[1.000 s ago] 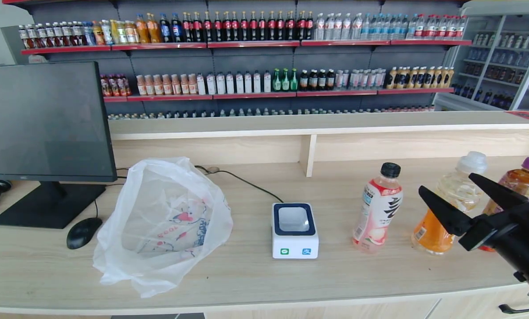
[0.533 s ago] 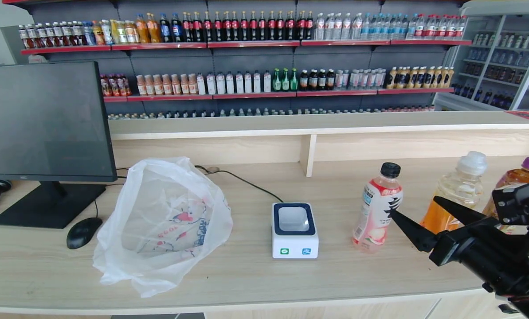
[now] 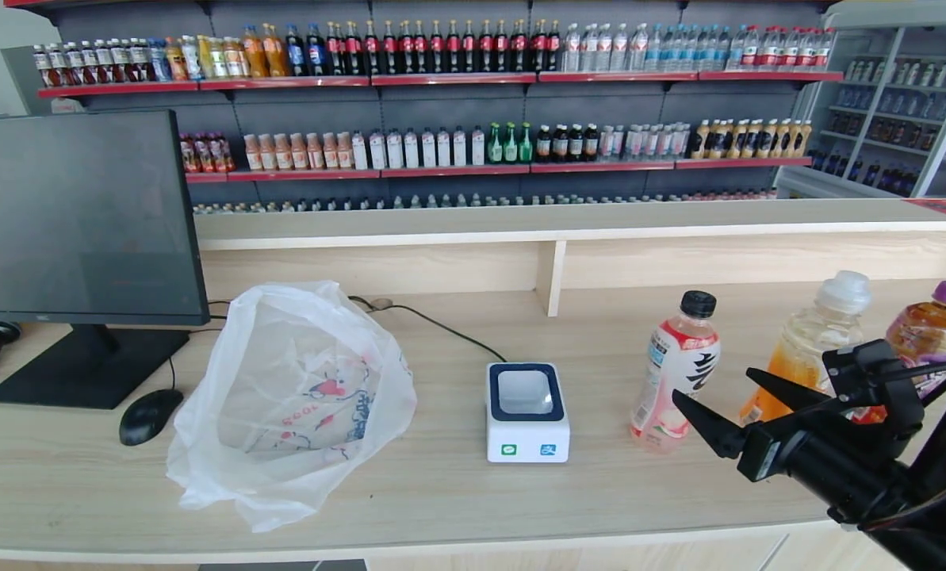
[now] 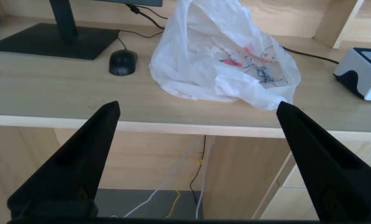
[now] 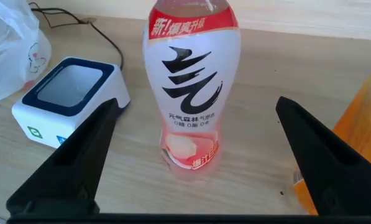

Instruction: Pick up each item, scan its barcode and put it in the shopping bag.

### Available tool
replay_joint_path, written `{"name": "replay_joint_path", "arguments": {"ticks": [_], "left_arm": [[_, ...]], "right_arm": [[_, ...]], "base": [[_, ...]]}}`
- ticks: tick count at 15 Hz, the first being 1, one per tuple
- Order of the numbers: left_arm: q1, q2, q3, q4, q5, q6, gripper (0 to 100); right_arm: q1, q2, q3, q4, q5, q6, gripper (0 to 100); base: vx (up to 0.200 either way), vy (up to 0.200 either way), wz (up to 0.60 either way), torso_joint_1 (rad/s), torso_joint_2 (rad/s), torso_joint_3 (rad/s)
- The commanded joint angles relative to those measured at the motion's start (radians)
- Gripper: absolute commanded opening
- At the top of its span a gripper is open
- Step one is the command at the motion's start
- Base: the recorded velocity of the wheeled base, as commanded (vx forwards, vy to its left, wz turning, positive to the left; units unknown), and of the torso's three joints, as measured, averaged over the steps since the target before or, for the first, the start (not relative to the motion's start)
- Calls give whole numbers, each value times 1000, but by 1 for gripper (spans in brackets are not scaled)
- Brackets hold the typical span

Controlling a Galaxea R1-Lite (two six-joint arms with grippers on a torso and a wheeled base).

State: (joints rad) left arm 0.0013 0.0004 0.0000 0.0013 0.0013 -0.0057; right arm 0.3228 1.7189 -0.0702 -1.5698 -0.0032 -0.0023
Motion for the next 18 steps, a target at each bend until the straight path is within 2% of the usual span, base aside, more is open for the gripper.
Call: {"name": "replay_joint_path", "arguments": {"ticks": [1, 11, 18], "left_arm": [[0, 1, 0, 0, 0, 0, 100], [0, 1, 0, 0, 0, 0, 100], [0, 1, 0, 0, 0, 0, 100]], "right_arm": [[7, 36, -11, -1, 0, -1, 100], [19, 156, -91, -1, -1, 2, 100], [21, 200, -138, -1, -35, 61, 100]], "base": [[0, 0, 0, 0, 0, 0], [0, 0, 0, 0, 0, 0], [0, 0, 0, 0, 0, 0]]}}
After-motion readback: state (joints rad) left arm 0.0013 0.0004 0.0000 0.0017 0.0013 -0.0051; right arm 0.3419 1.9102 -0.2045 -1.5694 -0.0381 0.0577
